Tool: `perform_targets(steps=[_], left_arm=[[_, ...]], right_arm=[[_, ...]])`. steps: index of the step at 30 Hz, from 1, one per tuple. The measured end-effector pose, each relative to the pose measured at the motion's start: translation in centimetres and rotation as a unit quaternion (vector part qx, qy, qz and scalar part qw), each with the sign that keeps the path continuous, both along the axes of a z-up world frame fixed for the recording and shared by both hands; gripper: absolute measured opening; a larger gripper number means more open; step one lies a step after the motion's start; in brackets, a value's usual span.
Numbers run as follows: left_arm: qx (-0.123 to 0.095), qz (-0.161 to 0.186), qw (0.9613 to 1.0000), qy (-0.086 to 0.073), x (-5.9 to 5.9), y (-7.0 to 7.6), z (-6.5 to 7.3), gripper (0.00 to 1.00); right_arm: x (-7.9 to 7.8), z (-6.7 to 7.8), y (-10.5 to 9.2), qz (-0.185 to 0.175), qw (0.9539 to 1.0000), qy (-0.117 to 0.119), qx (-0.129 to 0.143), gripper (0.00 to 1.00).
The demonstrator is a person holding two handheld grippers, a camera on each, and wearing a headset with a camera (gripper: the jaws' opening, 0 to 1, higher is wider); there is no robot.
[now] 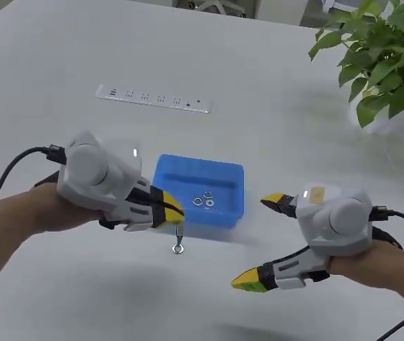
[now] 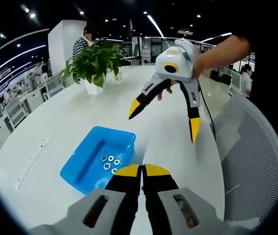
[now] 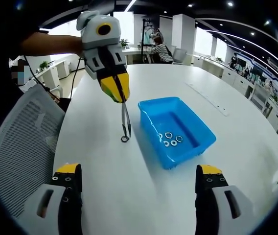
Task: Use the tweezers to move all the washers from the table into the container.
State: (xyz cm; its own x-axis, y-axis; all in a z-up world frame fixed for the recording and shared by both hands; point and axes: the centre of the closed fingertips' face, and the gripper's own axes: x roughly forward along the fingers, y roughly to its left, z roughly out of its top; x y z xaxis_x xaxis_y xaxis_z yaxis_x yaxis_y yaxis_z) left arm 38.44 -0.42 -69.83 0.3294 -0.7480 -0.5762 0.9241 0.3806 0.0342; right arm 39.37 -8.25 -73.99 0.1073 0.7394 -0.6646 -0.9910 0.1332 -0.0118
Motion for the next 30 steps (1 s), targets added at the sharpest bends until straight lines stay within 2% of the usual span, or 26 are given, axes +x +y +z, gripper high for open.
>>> perform_targets(steps=[10,23,30], left_arm=[[0.004,-0.007,1.0,-0.002,-0.1,0.2,0.0,0.05],[0.02,-0.04,0.999,-0.004,-0.3,0.3,-0.1,0.05],[0.022,-0.054,0.9983,-0.004,-0.3,0.2,-0.2,0.05]], right_arm=[[0.0,0.4,0.7,0.024,0.9996,-0.014,0.006,0.89],[-0.1,0.4,2.6,0.068,0.9973,-0.03,0.001,0.78],[-0.4,0.3,3.9,0.1,0.9943,-0.038,-0.003,0.66]])
